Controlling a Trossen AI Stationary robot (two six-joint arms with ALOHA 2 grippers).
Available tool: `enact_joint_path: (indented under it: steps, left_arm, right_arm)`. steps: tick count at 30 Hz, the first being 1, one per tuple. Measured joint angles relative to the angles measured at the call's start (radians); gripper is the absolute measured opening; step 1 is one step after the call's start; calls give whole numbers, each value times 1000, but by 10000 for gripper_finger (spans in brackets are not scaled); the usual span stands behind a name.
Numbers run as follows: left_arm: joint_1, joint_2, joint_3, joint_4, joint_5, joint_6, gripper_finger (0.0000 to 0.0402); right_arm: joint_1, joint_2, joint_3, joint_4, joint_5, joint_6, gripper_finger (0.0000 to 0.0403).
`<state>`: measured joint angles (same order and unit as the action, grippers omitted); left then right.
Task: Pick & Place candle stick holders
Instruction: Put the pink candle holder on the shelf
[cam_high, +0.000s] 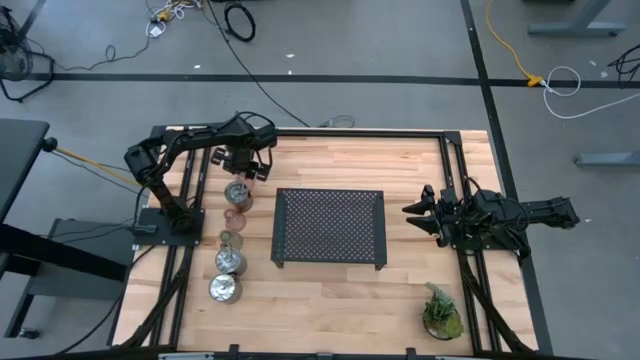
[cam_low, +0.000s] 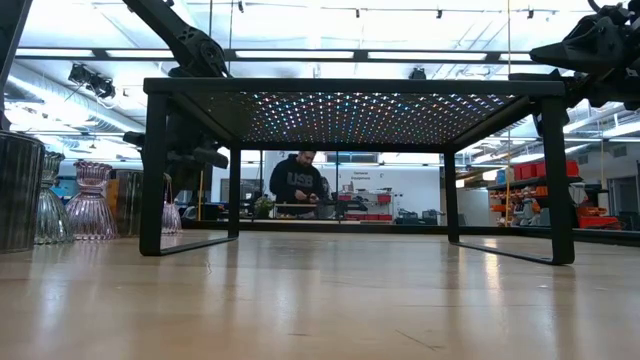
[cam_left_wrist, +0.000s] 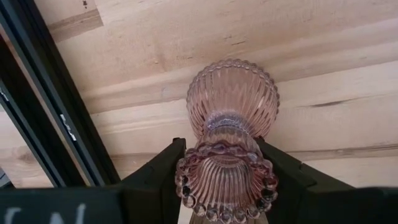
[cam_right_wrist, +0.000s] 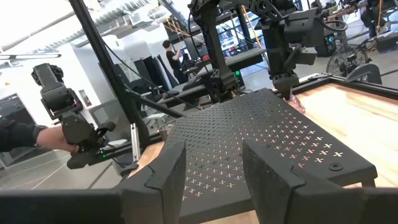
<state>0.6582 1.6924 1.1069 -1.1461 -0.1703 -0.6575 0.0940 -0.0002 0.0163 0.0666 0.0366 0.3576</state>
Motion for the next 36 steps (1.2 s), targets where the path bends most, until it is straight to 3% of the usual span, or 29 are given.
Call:
enact_joint_path:
  steps: [4,8,21,28,36]
  left_arm:
    - [0,0,0,-1,9,0,166]
    - [0,0,0,-4,10,8,166]
    - [12,-38,36,-59,-8,69,166]
    - [25,-90,225,-263,-43,163,166]
    - [-49,-120,591,-402,19,163,166]
  right_arm:
    - [0,0,0,9,4,-11,158]
    - [0,0,0,70,86,-77,158]
    - [0,0,0,271,177,19,158]
    - [0,0,0,408,266,52,158]
    - [-2,61,18,299,294,113,158]
